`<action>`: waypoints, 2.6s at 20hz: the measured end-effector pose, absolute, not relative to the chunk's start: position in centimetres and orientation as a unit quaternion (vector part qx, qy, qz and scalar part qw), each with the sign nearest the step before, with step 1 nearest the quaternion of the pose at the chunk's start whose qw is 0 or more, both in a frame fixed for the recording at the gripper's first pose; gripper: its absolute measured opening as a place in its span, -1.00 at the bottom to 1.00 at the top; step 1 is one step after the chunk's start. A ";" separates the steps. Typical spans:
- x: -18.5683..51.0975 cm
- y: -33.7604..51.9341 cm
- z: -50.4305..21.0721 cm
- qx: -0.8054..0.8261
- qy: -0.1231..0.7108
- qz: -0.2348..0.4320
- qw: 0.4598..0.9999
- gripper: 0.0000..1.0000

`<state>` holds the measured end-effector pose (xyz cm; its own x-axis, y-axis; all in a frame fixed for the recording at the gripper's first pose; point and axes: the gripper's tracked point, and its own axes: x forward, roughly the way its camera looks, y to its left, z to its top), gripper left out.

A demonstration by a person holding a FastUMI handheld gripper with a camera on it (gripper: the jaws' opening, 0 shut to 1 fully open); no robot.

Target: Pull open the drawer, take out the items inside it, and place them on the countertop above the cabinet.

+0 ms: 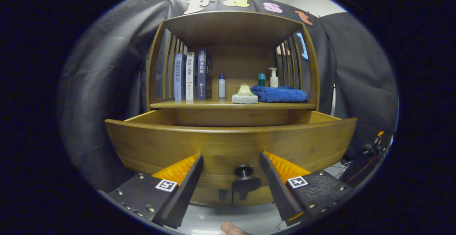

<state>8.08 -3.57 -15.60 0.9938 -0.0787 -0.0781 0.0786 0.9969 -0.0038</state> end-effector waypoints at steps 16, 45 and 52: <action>16.4 -3.9 -15.9 -0.035 -0.015 -0.039 0.999 0.98; 22.9 -4.0 -18.9 -0.018 0.058 -0.045 0.997 0.99; 18.0 -4.2 -22.1 -0.027 0.077 -0.037 0.996 0.99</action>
<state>17.99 -4.18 -22.12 0.9855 -0.0773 -0.1514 0.0689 0.9958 -0.0601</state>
